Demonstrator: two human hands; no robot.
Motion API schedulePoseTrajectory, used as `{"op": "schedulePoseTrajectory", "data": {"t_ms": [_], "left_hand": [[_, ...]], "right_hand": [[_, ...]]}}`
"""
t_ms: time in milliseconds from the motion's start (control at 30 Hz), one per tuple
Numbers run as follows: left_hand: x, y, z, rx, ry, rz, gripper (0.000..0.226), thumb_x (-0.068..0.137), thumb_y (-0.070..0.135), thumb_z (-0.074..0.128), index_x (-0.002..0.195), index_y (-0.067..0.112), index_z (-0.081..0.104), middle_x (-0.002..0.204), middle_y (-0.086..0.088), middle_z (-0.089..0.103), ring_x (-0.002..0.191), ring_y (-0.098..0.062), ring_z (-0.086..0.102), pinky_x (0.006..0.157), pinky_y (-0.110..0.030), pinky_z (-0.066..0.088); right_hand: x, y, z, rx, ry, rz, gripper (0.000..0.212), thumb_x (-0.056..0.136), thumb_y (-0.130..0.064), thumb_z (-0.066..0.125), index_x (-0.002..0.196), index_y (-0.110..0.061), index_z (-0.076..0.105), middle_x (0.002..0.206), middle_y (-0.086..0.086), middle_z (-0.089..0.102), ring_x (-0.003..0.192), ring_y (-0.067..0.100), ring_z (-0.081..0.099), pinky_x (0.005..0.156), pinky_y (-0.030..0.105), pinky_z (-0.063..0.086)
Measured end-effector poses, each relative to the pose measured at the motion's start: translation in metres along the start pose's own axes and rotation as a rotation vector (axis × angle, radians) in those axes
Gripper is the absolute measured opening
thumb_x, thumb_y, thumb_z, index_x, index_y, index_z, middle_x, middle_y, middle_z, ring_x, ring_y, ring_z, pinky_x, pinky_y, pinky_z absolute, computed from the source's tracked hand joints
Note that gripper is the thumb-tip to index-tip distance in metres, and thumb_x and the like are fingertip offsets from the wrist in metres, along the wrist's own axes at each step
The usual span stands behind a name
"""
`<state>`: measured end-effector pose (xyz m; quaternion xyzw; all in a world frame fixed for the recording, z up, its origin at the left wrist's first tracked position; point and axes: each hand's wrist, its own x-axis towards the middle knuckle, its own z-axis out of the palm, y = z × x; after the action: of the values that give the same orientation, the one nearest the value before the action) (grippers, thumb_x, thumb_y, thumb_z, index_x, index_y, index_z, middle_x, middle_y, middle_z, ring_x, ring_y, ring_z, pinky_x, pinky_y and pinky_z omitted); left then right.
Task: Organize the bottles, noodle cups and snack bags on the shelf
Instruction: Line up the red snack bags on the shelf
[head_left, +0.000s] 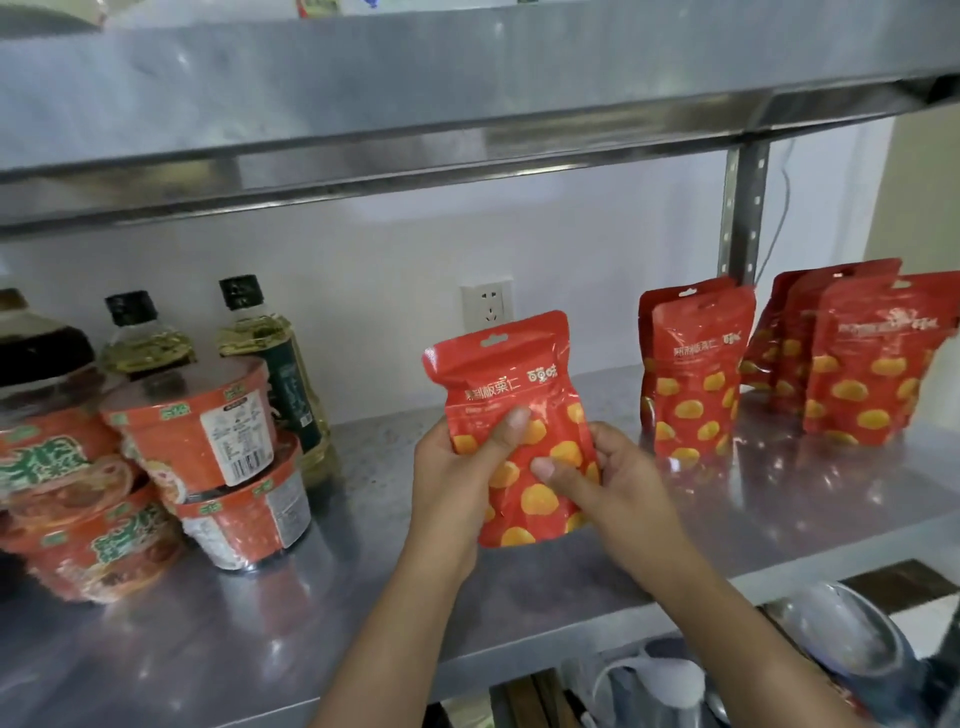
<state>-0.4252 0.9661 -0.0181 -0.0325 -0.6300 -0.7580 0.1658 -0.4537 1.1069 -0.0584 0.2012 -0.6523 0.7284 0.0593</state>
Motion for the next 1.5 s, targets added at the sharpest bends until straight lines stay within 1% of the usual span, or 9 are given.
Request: {"op": "schedulePoseTrajectory", "data": {"t_ms": [267,467,667,833,900,1067,1200,1367,1500], "left_hand": [[0.0,0.009,0.015,0.026,0.077,0.031,0.008,0.082,0.016,0.078,0.088,0.019,0.073,0.09,-0.004,0.079,0.083,-0.022,0.076,0.071,-0.03,0.062],[-0.011,0.031,0.018,0.0,0.052,0.019,0.036,0.081,0.038,0.073,0.107,0.015,0.071,0.101,-0.006,0.078,0.093,-0.027,0.075,0.087,-0.045,0.059],[-0.037,0.037,0.011,-0.088,0.199,0.035,0.02,0.088,0.028,0.071,0.099,0.011,0.074,0.096,-0.01,0.078,0.087,-0.027,0.076,0.076,-0.041,0.062],[-0.042,0.04,0.008,-0.192,0.24,-0.031,0.019,0.089,0.028,0.071,0.1,0.013,0.073,0.097,-0.011,0.078,0.087,-0.029,0.076,0.073,-0.042,0.063],[-0.041,0.041,0.009,-0.184,0.241,-0.043,0.019,0.09,0.029,0.071,0.1,0.013,0.073,0.096,-0.01,0.078,0.085,-0.029,0.076,0.072,-0.043,0.063],[-0.044,0.038,0.013,-0.163,0.249,-0.044,0.021,0.087,0.028,0.074,0.099,0.011,0.074,0.095,-0.014,0.078,0.087,-0.033,0.075,0.077,-0.047,0.062],[-0.048,0.036,0.016,-0.141,0.222,-0.059,0.024,0.089,0.035,0.07,0.099,0.013,0.073,0.093,-0.011,0.078,0.084,-0.03,0.076,0.076,-0.045,0.062],[-0.057,0.025,0.022,-0.074,0.28,0.028,0.035,0.087,0.031,0.072,0.119,0.025,0.06,0.113,0.002,0.073,0.097,-0.01,0.072,0.072,-0.02,0.058],[-0.075,0.01,0.033,-0.014,0.329,0.152,0.032,0.086,0.021,0.073,0.111,0.034,0.057,0.123,0.012,0.064,0.113,-0.002,0.061,0.079,-0.013,0.049]], "right_hand": [[-0.003,-0.003,-0.004,0.118,0.005,0.01,0.043,0.078,-0.024,0.076,0.117,-0.01,0.064,0.106,0.005,0.076,0.098,0.023,0.074,0.086,0.046,0.059],[-0.018,-0.021,-0.003,0.171,0.014,0.017,0.036,0.078,-0.017,0.075,0.112,-0.01,0.067,0.099,0.004,0.078,0.092,0.021,0.075,0.073,0.029,0.061],[-0.051,-0.035,0.005,0.206,-0.053,0.069,0.034,0.071,-0.019,0.076,0.104,-0.014,0.068,0.093,0.0,0.078,0.083,0.016,0.076,0.065,0.022,0.058],[-0.07,-0.034,0.008,0.313,-0.132,0.228,0.043,0.066,-0.038,0.089,0.103,-0.022,0.075,0.105,0.004,0.077,0.096,0.022,0.075,0.074,0.033,0.061],[-0.073,-0.034,0.01,0.313,-0.114,0.242,0.045,0.066,-0.034,0.092,0.104,-0.018,0.074,0.104,0.006,0.077,0.098,0.025,0.074,0.077,0.037,0.062],[-0.079,-0.035,0.011,0.311,-0.027,0.252,0.05,0.059,-0.032,0.08,0.105,-0.014,0.071,0.099,0.007,0.078,0.095,0.026,0.075,0.079,0.043,0.061],[-0.085,-0.036,0.008,0.284,-0.004,0.253,0.047,0.062,-0.031,0.079,0.105,-0.015,0.071,0.098,0.005,0.078,0.094,0.025,0.075,0.084,0.046,0.06],[-0.088,-0.041,0.004,0.194,0.097,0.202,0.035,0.069,-0.027,0.078,0.101,-0.018,0.071,0.09,0.0,0.079,0.085,0.017,0.076,0.07,0.026,0.062],[-0.09,-0.043,0.003,0.091,0.204,0.109,0.024,0.078,-0.026,0.077,0.101,-0.022,0.07,0.086,-0.01,0.077,0.079,0.005,0.073,0.064,0.013,0.055]]}}
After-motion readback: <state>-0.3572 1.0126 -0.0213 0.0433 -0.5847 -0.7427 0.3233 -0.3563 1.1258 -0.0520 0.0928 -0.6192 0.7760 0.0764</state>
